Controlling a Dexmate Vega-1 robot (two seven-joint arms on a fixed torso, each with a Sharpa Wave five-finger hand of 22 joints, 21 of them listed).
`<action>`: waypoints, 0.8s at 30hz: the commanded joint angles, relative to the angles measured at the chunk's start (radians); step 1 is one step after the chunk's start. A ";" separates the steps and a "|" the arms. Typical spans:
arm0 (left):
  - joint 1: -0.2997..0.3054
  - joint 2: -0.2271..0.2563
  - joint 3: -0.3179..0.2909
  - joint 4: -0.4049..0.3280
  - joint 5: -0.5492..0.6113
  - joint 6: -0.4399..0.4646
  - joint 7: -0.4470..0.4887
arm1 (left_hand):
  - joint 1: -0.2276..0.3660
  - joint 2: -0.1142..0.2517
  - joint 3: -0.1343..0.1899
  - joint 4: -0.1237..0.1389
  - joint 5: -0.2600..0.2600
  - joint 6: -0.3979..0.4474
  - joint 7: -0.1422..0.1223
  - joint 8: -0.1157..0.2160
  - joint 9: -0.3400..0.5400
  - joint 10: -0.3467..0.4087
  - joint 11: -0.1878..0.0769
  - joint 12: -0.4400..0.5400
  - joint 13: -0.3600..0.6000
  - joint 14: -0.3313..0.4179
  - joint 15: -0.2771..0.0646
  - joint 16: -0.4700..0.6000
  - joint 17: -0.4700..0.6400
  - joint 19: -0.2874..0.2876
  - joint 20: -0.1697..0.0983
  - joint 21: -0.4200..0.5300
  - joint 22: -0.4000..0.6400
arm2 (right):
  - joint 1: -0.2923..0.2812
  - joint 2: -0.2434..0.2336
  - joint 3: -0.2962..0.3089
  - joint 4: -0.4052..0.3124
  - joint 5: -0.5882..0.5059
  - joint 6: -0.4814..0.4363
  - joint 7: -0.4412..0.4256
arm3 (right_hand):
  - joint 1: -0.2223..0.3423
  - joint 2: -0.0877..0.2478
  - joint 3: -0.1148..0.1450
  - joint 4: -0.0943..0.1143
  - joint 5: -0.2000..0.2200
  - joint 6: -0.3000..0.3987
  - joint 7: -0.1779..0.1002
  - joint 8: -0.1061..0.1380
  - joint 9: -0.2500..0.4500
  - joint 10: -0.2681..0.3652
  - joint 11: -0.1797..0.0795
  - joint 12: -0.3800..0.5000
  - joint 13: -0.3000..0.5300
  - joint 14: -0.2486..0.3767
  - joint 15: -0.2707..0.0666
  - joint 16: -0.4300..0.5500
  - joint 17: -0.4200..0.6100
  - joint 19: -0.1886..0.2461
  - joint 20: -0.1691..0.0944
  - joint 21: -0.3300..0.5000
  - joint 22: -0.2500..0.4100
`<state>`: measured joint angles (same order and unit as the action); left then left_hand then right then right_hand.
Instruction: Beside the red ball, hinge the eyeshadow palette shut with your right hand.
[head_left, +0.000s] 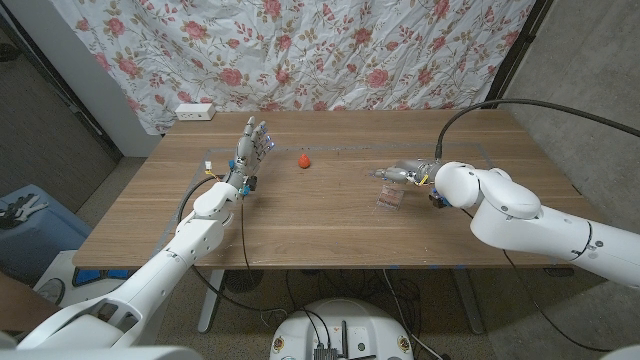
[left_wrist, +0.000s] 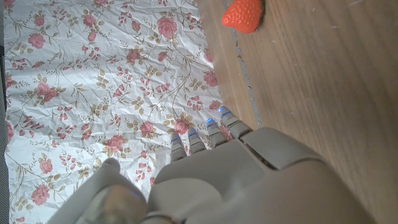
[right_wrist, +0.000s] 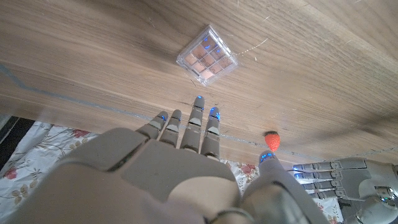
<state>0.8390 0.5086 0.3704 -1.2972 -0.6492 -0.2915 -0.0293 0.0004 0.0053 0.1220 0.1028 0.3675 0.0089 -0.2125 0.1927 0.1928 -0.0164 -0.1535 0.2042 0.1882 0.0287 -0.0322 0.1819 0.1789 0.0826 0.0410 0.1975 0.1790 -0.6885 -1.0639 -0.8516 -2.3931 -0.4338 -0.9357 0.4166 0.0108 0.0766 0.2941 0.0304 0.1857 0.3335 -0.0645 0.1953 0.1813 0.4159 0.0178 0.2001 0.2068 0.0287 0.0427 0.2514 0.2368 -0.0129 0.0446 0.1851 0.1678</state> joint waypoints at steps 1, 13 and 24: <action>0.001 0.000 0.000 -0.002 0.000 0.001 0.001 | 0.005 0.010 0.009 -0.002 0.007 -0.002 -0.007 0.005 0.004 0.001 -0.007 0.005 0.004 0.004 -0.023 0.006 0.005 0.007 0.003 0.004 0.004 | -0.030 0.012 -0.022 -0.016 -0.063 -0.016 -0.014 | 0.007 0.014 0.003 0.005 0.005 -0.004 -0.001 -0.004 0.003 -0.007 -0.002 -0.001 0.003 -0.004 0.000 0.001 0.003 0.005 0.001 0.006 0.002; 0.001 0.000 0.000 -0.002 0.000 0.001 0.002 | 0.005 0.009 0.009 -0.002 0.007 -0.002 -0.007 0.005 0.004 0.000 -0.006 0.005 0.004 0.005 -0.023 0.007 0.005 0.007 0.002 0.004 0.004 | -0.079 0.027 -0.048 -0.012 -0.159 -0.009 -0.040 | 0.006 0.013 0.000 0.007 0.005 -0.026 -0.011 -0.010 0.003 -0.047 -0.008 -0.013 0.002 -0.008 -0.004 0.000 0.002 0.007 0.002 0.006 0.002; 0.000 0.000 0.000 -0.001 0.000 0.001 0.001 | 0.005 0.010 0.009 -0.002 0.007 -0.002 -0.007 0.005 0.004 0.000 -0.009 0.005 0.004 0.004 -0.022 0.006 0.005 0.007 0.003 0.004 0.004 | -0.158 0.038 -0.033 -0.004 -0.247 0.011 -0.087 | 0.011 0.013 -0.001 0.004 0.005 -0.040 -0.016 -0.011 0.002 -0.099 -0.010 -0.022 -0.001 -0.020 -0.012 -0.006 0.001 0.020 -0.009 0.010 0.002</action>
<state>0.8397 0.5088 0.3700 -1.2986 -0.6492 -0.2914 -0.0279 0.0004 0.0053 0.1219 0.1028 0.3675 0.0089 -0.2125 0.1927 0.1928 -0.0164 -0.1534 0.2042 0.1881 0.0287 -0.0322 0.1819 0.1789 0.0826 0.0410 0.1975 0.1790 -0.7778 -1.0377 -0.8912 -2.4039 -0.5979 -0.9410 0.3670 0.0108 0.0766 0.2899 0.0346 0.1857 0.2976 -0.0787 0.1878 0.1815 0.3238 0.0054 0.1808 0.2044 0.0130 0.0279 0.2466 0.2370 -0.0020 0.0338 0.1891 0.1678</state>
